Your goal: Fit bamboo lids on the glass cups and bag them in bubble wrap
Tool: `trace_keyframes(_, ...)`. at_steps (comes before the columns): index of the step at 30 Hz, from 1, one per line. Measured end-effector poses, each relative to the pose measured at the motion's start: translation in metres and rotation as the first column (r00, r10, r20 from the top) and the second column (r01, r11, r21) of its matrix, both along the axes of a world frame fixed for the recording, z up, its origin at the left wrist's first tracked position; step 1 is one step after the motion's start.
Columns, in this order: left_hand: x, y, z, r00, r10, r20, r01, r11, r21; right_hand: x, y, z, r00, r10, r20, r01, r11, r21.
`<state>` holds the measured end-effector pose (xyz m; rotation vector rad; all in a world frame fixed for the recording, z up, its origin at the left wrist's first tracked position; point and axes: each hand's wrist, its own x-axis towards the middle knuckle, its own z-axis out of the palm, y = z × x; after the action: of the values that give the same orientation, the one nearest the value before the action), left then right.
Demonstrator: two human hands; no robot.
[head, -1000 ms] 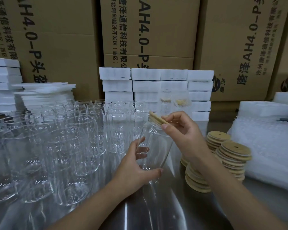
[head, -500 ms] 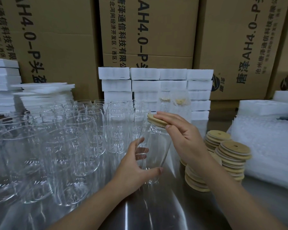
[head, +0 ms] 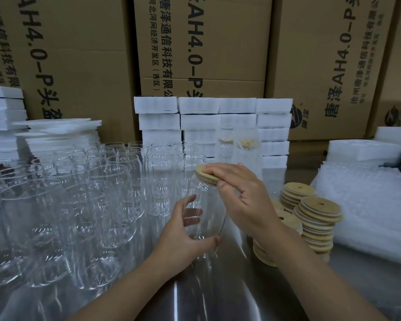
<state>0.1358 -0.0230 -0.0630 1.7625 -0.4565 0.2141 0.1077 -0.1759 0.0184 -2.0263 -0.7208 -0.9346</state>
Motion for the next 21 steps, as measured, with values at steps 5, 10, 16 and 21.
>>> trace_keyframes(5, 0.000, 0.002, 0.001, 0.999, -0.030, -0.010, 0.030, 0.999, -0.019, -0.013, -0.002, 0.005, 0.993, -0.101, -0.056, 0.088, 0.977, -0.193)
trace_keyframes(10, 0.000, 0.000, 0.004, 0.999, -0.045, -0.015, 0.045, 0.999, -0.009, -0.033, -0.040, 0.019, 0.983, -0.174, -0.065, 0.169, 0.983, -0.065)
trace_keyframes(16, -0.002, 0.003, 0.005, 0.999, -0.035, -0.029, 0.035, 0.999, 0.003, -0.034, -0.141, 0.053, 0.556, -0.791, -0.254, 0.699, 0.610, -0.372)
trace_keyframes(21, -0.003, 0.002, 0.006, 0.998, -0.044, -0.037, 0.045, 0.999, 0.011, -0.015, -0.185, 0.044, 0.100, -0.942, -0.322, 0.393, 0.335, -0.856)
